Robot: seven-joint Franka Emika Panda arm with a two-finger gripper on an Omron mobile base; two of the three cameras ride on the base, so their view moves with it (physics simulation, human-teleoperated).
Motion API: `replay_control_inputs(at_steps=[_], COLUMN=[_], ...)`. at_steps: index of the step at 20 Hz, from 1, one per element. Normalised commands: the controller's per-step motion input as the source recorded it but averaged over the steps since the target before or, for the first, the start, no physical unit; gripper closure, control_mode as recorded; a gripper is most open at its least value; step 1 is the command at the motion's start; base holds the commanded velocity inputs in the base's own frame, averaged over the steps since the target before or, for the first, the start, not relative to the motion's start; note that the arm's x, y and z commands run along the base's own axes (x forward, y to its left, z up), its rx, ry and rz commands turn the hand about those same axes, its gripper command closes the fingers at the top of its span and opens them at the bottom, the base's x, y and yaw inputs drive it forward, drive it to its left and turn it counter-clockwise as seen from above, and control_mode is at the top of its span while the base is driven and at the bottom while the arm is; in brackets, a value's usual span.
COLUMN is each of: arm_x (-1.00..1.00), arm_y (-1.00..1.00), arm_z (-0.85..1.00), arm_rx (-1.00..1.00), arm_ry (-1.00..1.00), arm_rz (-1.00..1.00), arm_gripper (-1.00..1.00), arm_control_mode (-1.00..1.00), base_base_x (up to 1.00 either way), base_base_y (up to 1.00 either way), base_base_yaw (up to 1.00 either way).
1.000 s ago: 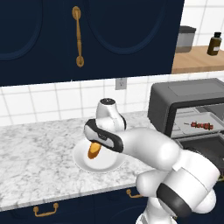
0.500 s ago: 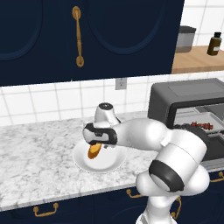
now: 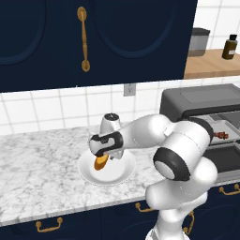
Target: Pick up the kebab skewer and baguette bread, and place them inside the toaster oven. Close the toaster oven door and start by setting the timer.
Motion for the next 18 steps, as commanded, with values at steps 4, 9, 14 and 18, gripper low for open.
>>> replay_control_inputs(at_steps=[4, 9, 14, 18], arm_x=[0.09, 0.1, 0.08, 0.05], arm_y=[0.08, 0.06, 0.17, 0.22], arm_z=[-0.23, -0.23, -0.16, -0.08], arm_rx=[0.0, 0.0, 0.0, 0.0], arm_ry=[0.0, 0.0, 0.0, 0.02], arm_rz=[0.0, 0.0, 0.0, 0.0], arm_gripper=[-1.0, -1.0, -1.0, 1.0], arm_control_mode=[-1.0, -1.0, -1.0, -1.0], base_base_x=[0.0, 0.0, 0.0, 0.0], base_base_y=[0.0, 0.0, 0.0, 0.0], base_base_yaw=[0.0, 0.0, 0.0, 0.0])
